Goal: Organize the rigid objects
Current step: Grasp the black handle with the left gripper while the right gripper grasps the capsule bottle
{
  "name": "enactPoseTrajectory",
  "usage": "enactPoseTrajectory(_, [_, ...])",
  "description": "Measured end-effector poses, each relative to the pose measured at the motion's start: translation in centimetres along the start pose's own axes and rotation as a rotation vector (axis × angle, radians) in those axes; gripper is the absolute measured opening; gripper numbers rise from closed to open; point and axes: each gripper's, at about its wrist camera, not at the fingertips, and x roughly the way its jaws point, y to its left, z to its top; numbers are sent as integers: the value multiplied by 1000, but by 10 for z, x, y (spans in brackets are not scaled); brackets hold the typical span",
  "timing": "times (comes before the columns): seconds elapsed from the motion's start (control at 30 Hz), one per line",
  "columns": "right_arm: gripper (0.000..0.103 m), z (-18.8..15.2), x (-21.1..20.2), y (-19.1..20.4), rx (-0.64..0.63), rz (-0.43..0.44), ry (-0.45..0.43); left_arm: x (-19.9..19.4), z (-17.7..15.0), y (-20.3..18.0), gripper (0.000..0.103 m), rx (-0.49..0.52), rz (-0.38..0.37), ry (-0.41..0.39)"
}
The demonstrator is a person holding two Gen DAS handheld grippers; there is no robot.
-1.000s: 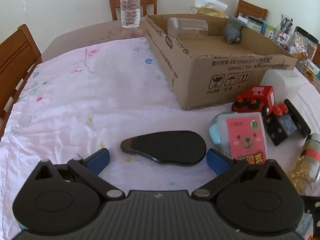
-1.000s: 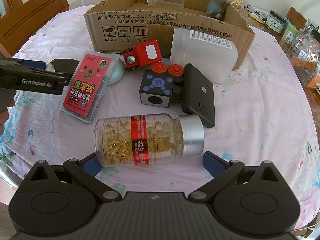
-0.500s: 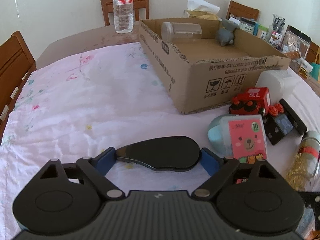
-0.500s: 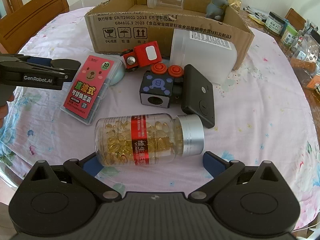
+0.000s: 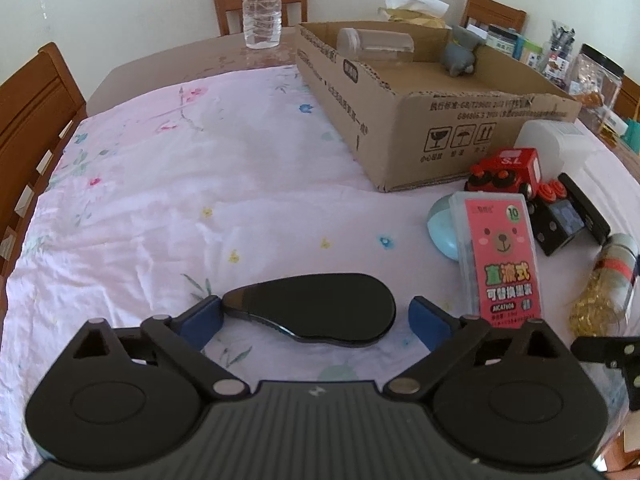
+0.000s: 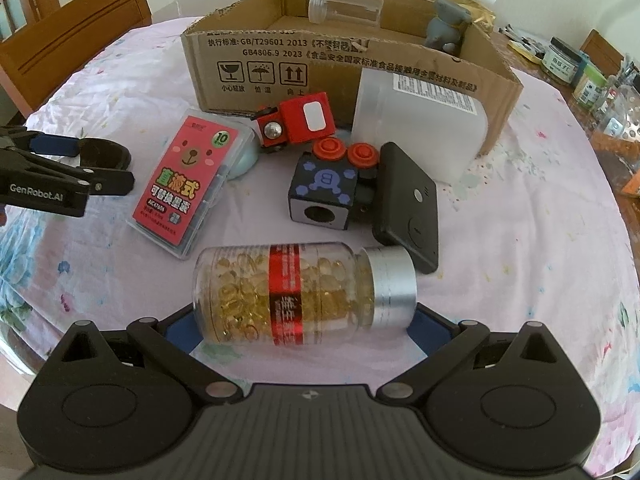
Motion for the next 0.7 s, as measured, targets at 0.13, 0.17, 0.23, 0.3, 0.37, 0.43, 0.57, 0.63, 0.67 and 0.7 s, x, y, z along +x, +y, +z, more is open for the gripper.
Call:
enactPoseTrajectory(0.13, [103, 2, 2, 0, -12, 7, 0, 1, 0, 0, 99, -2, 2, -13])
enactPoseTrajectory(0.17, [103, 3, 2, 0, -15, 9, 1, 1, 0, 0, 100, 0, 0, -16])
enactPoseTrajectory(0.23, [103, 5, 3, 0, -19, 12, 3, 2, 0, 1, 101, 8, -5, -23])
enactPoseTrajectory(0.3, [103, 6, 4, 1, -21, 13, 4, 3, 0, 2, 101, 28, -17, -32])
enactPoseTrajectory(0.37, [103, 8, 5, 1, -21, 14, 11, 3, 1, 3, 101, 42, -30, -30])
enactPoseTrajectory(0.43, [103, 8, 5, 1, -23, 14, 16, 4, 1, 4, 101, 61, -45, -26])
enactPoseTrajectory(0.57, [103, 11, 6, 1, -18, 11, 34, 4, 4, 6, 101, 54, -41, -4])
enactPoseTrajectory(0.63, [103, 13, 6, 2, -19, 10, 42, 4, 4, 5, 101, 48, -36, -3])
enactPoseTrajectory(0.67, [103, 14, 6, 3, -20, 6, 44, 4, 4, 5, 101, 46, -36, -4])
enactPoseTrajectory(0.7, [103, 14, 6, 4, -22, 6, 46, 4, 4, 5, 100, 44, -36, -4])
